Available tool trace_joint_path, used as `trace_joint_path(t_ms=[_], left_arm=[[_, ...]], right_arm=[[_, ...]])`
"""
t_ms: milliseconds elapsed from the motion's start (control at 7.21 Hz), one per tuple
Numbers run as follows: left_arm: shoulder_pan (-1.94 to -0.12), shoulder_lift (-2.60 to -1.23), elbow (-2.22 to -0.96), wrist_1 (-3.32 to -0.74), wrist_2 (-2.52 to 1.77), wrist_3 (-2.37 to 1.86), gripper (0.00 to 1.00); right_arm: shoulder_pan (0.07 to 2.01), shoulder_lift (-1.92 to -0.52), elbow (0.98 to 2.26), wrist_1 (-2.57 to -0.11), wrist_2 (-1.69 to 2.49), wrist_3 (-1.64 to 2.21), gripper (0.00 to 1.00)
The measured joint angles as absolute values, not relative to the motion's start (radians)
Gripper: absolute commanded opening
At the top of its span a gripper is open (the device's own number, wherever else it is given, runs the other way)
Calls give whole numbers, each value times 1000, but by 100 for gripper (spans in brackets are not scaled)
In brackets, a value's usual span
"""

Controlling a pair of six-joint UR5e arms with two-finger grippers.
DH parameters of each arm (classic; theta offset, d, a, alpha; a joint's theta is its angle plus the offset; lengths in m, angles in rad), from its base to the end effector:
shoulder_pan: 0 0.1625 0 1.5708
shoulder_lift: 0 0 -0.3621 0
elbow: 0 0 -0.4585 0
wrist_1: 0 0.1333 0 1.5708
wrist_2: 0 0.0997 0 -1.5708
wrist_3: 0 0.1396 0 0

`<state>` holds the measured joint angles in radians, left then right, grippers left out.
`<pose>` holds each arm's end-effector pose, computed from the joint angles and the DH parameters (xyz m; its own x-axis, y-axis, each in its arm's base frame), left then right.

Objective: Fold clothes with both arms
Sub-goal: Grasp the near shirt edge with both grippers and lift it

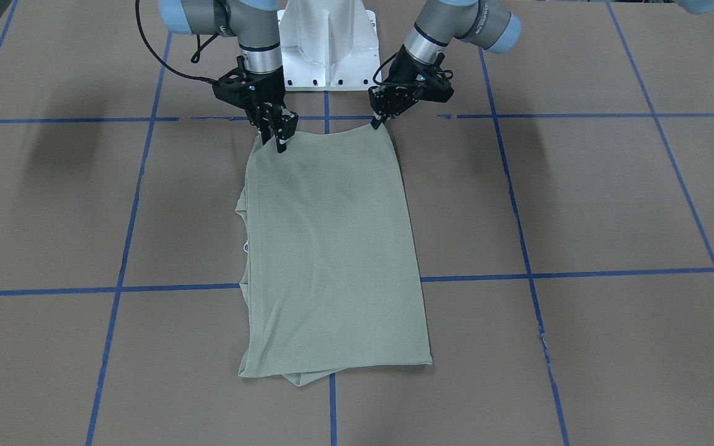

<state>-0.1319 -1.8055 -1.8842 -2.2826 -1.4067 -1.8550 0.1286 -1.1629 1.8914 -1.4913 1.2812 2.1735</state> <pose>0.6111 -0.2385 0.2230 0.2115 -0.3071 -0.9279 0.3576 0.9079 -0.2190 -0.6238 -0.2553 0.2100 0.3788 0.5968 0.7074 -0.6584 0.7109 -0.2472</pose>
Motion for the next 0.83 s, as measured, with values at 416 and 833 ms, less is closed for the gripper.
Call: trace_joint_path(t_ms=[416, 833], left_arm=[[-134, -1804, -1898, -2282, -1410, -1851, 0], [-147, -1761, -2182, -2092, -1484, -1765, 0]], right_arm=[[141, -1154, 1912, -1492, 1280, 2174, 0], [143, -1160, 2188, -1718, 1286, 2168, 0]])
